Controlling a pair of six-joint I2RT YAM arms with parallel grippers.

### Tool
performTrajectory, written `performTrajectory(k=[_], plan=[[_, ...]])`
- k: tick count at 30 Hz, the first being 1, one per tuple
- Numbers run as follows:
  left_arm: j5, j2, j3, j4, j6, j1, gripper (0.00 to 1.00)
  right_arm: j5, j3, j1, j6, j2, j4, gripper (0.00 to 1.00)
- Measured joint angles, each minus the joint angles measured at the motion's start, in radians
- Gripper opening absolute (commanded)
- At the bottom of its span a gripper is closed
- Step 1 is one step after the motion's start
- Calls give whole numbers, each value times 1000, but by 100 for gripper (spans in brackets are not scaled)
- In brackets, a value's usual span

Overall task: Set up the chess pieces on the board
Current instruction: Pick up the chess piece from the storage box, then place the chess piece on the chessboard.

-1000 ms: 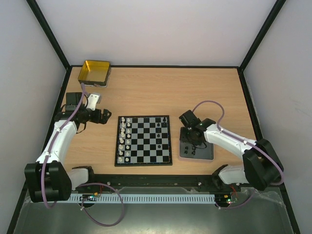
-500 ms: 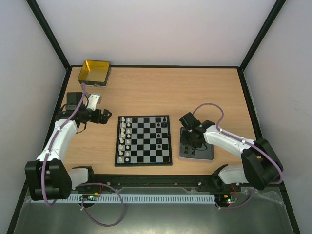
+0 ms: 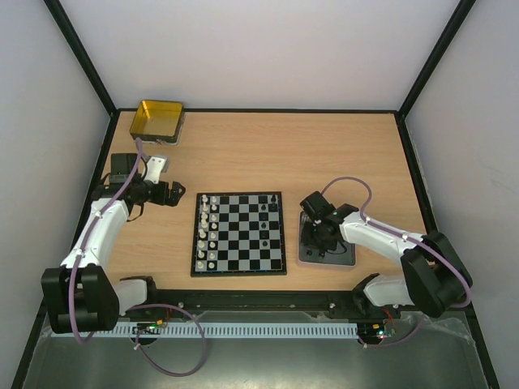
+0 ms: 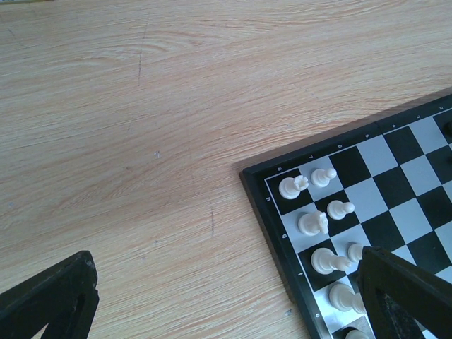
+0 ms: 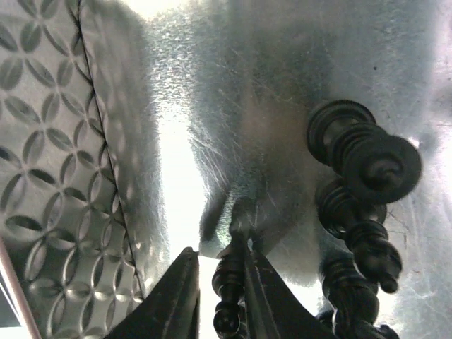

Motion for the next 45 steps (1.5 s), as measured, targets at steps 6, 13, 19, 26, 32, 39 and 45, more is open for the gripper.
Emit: performTrajectory(k=[6, 13, 19, 26, 32, 39, 45], plan=[[-3, 0, 0, 0, 0, 0, 99, -5, 0, 0, -5, 0, 12, 5], [-8, 0, 0, 0, -1, 0, 99, 7, 8, 0, -8, -13, 0, 3], [-8, 0, 0, 0, -1, 0, 100, 28, 57, 0, -18, -23, -44, 2], [-9, 0, 0, 0, -1, 0, 99, 76, 164, 6, -36, -32, -137, 2], [-8, 0, 0, 0, 0, 0, 99, 124, 325, 111, -25, -17, -224, 2], [-8, -7, 0, 0, -1, 0, 99, 120, 441, 311, 40, 101, -215, 2], [-7, -14, 0, 1, -1, 0, 99, 101, 441, 402, 80, 223, -188, 2]])
